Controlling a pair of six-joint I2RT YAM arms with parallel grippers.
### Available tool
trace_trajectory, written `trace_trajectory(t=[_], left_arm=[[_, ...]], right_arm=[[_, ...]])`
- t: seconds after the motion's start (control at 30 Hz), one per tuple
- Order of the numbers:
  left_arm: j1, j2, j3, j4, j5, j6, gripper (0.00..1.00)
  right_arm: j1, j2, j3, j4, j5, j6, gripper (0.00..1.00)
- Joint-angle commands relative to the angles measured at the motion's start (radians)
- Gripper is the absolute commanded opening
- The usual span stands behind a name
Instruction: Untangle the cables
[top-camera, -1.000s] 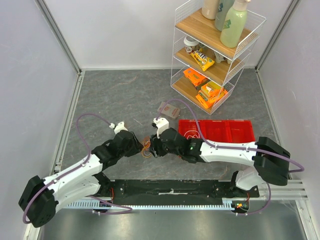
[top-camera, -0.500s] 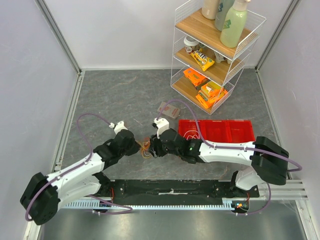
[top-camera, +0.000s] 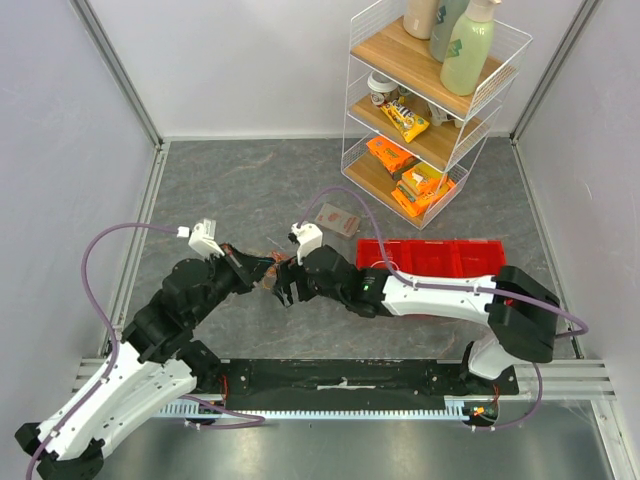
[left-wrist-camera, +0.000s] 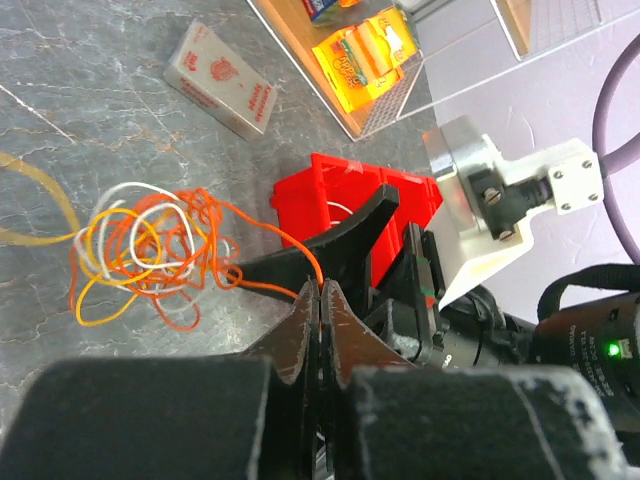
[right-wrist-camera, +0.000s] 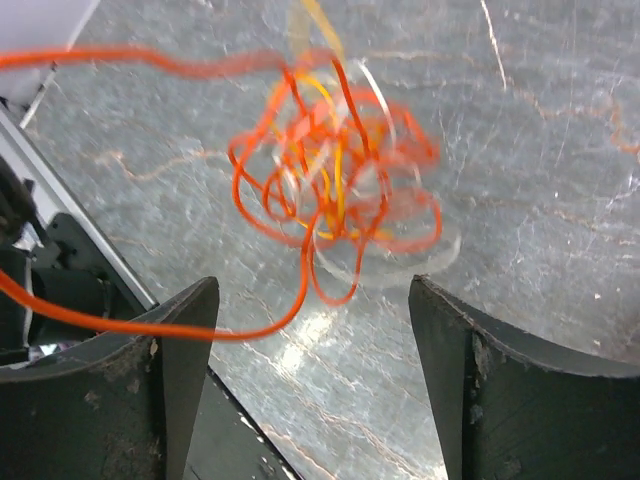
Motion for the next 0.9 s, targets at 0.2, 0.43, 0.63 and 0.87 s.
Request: trace_trajectory(t=[0.2, 0.43, 0.63, 0.87], left_arm=[[0.003, 0.064, 0.218, -0.126, 0.041, 0.112, 0.02], [0.0, 0.061, 0.253, -0.111, 0.092, 0.188, 0.02], [0.0, 0.037, 0.267, -0.086, 0.179, 0.247, 0.02], [0.0, 0.043, 0.287, -0.071, 0.227, 0.257, 0.02]], right_arm=[[-0.006, -0.225, -0.053, 0.09, -0.072, -0.031, 0.91], [-0.009, -0.431, -0.045, -0.18, 0.001, -0.048, 0.95], [-0.11, -0.388, 0.057, -0.208, -0.189, -0.073, 0.98], [-0.119, -0.206, 0.157, -0.109, -0.338, -0.077, 0.98]])
